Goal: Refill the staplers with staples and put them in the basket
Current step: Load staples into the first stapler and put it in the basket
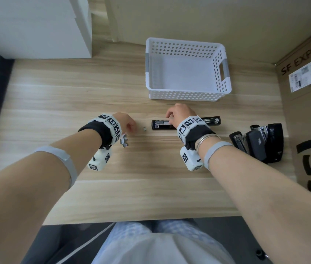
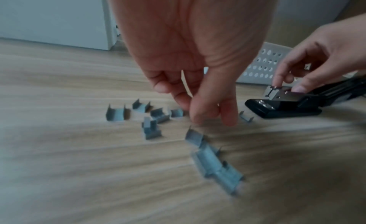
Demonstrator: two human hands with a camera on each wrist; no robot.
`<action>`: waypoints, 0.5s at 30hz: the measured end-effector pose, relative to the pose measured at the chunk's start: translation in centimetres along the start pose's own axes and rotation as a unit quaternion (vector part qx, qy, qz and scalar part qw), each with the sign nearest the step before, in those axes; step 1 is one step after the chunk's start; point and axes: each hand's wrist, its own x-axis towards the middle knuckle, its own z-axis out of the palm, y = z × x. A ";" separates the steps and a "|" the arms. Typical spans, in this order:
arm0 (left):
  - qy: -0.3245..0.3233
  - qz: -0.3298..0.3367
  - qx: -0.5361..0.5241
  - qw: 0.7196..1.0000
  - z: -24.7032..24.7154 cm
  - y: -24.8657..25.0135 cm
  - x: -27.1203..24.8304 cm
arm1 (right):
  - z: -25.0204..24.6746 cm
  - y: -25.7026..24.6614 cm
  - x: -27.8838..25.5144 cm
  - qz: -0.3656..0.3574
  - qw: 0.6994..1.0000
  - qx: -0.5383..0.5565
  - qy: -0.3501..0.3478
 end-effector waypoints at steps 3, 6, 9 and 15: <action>-0.021 0.013 0.052 0.998 0.4 -0.4 -0.1 | -0.3 -0.3 -0.4 0.003 1.000 -0.006 0.004; -0.020 0.012 0.096 0.995 1.1 -0.2 -0.2 | -0.1 -0.6 -0.7 0.007 1.000 0.002 0.009; 0.008 0.021 0.094 0.995 2.2 -0.5 0.1 | 0.1 -0.7 -1.1 0.009 1.000 0.011 0.017; 0.015 0.023 0.088 0.996 2.2 -0.4 0.1 | 0.0 -0.3 -1.4 0.013 1.000 0.011 0.018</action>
